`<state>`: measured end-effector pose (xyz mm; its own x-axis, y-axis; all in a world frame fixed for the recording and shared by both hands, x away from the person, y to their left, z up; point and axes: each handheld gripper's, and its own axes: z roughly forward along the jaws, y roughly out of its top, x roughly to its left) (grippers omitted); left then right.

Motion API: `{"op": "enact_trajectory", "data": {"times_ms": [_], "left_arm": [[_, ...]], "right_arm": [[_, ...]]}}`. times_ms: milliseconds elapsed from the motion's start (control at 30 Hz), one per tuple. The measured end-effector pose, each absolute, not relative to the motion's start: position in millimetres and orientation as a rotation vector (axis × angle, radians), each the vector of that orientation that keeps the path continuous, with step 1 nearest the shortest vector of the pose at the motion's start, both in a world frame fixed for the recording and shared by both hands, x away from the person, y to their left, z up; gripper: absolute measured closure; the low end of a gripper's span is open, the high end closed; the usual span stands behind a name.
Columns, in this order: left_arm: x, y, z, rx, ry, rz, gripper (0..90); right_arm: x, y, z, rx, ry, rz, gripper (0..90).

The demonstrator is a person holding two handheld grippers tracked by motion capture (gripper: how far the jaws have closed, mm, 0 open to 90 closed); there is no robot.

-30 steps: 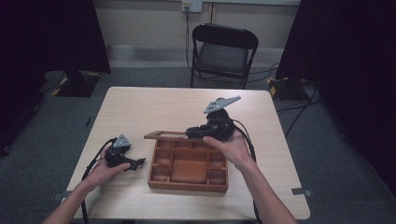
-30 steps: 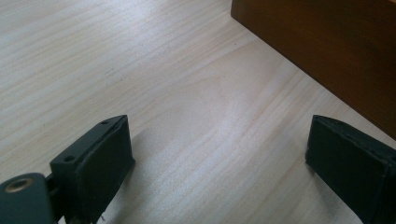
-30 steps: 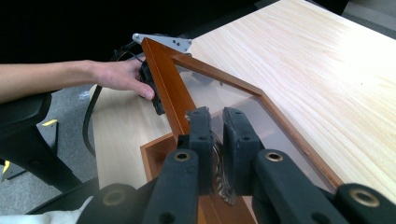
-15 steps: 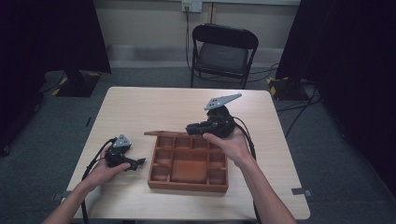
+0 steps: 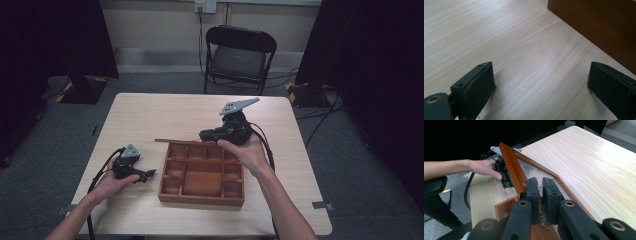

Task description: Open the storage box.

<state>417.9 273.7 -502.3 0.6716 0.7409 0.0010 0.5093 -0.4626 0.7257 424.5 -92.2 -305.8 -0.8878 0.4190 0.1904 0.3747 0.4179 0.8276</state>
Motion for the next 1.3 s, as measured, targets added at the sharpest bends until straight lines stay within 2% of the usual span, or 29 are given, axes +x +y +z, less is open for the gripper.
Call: {"op": "enact_trajectory", "data": {"times_ms": [1300], "left_arm": [[417.9,273.7,-502.3,2.165,0.958,0.414,6.5]], "right_arm": [[435.5,-92.9,-300.0,0.755,2.564,1.524,82.3]]}}
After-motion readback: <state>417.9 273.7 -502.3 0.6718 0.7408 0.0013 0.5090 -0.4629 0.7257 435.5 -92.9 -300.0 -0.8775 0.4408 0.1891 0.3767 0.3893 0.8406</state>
